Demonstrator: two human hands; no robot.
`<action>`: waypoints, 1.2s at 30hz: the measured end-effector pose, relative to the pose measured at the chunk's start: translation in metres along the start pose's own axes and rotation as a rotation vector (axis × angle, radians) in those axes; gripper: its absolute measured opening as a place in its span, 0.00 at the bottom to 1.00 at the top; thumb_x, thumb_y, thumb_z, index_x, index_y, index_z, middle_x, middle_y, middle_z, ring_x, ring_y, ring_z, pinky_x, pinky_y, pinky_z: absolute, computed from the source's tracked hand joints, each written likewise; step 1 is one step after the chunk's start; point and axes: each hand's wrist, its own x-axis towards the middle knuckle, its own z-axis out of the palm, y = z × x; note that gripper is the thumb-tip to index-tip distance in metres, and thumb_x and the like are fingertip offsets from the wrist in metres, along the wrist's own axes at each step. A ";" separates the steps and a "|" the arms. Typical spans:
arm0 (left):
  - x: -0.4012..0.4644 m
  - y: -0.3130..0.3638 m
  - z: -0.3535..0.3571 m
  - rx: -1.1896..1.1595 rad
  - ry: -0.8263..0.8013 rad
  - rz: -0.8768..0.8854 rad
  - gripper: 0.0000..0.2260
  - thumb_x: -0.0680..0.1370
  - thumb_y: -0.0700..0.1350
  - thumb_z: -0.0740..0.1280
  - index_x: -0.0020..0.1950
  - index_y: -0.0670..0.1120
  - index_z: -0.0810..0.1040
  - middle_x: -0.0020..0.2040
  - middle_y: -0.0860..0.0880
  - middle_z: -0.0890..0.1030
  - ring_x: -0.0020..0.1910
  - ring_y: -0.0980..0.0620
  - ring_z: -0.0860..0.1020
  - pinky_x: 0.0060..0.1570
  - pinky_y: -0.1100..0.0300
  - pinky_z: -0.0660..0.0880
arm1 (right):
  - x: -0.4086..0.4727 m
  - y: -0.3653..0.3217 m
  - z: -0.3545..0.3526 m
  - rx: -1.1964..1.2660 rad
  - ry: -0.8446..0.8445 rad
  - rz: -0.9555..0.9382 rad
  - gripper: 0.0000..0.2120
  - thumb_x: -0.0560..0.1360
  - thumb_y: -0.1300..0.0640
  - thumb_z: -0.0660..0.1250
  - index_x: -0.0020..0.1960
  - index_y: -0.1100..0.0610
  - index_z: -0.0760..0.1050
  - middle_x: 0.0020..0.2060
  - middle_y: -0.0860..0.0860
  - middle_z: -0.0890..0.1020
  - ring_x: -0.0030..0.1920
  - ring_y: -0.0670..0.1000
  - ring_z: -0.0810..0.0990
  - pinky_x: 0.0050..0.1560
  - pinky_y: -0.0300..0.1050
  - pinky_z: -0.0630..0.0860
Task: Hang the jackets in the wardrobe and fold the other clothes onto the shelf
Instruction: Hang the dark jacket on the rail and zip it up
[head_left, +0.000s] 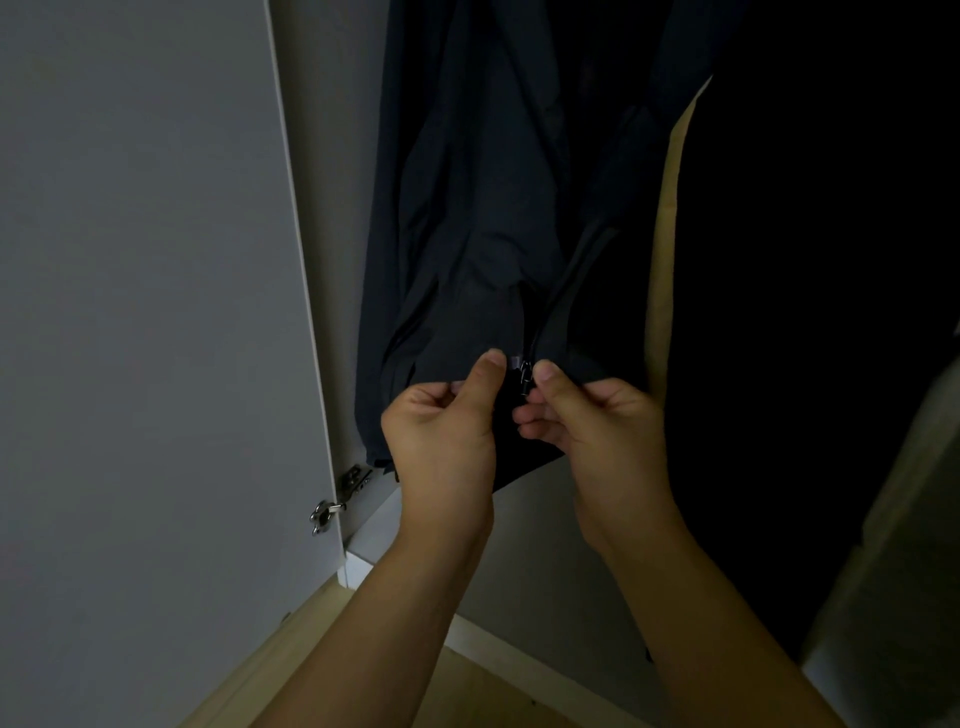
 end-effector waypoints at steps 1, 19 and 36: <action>0.000 0.000 0.000 0.005 0.014 -0.001 0.21 0.74 0.44 0.74 0.24 0.48 0.68 0.23 0.51 0.67 0.23 0.53 0.64 0.24 0.62 0.63 | 0.000 0.000 0.001 0.007 0.001 -0.003 0.11 0.74 0.60 0.70 0.33 0.59 0.78 0.28 0.53 0.82 0.29 0.49 0.82 0.31 0.37 0.77; -0.005 0.003 0.002 0.050 0.091 0.104 0.17 0.74 0.45 0.73 0.29 0.41 0.74 0.24 0.49 0.72 0.24 0.53 0.70 0.25 0.62 0.70 | -0.008 0.004 0.005 -0.104 -0.018 -0.099 0.10 0.74 0.54 0.71 0.35 0.46 0.83 0.31 0.50 0.84 0.33 0.49 0.84 0.35 0.39 0.79; -0.009 0.007 0.001 0.095 -0.044 0.158 0.19 0.76 0.45 0.72 0.25 0.49 0.74 0.23 0.52 0.73 0.24 0.57 0.70 0.25 0.64 0.68 | -0.009 0.002 0.003 0.005 0.002 -0.108 0.10 0.74 0.57 0.71 0.34 0.49 0.83 0.31 0.52 0.84 0.33 0.49 0.84 0.35 0.37 0.78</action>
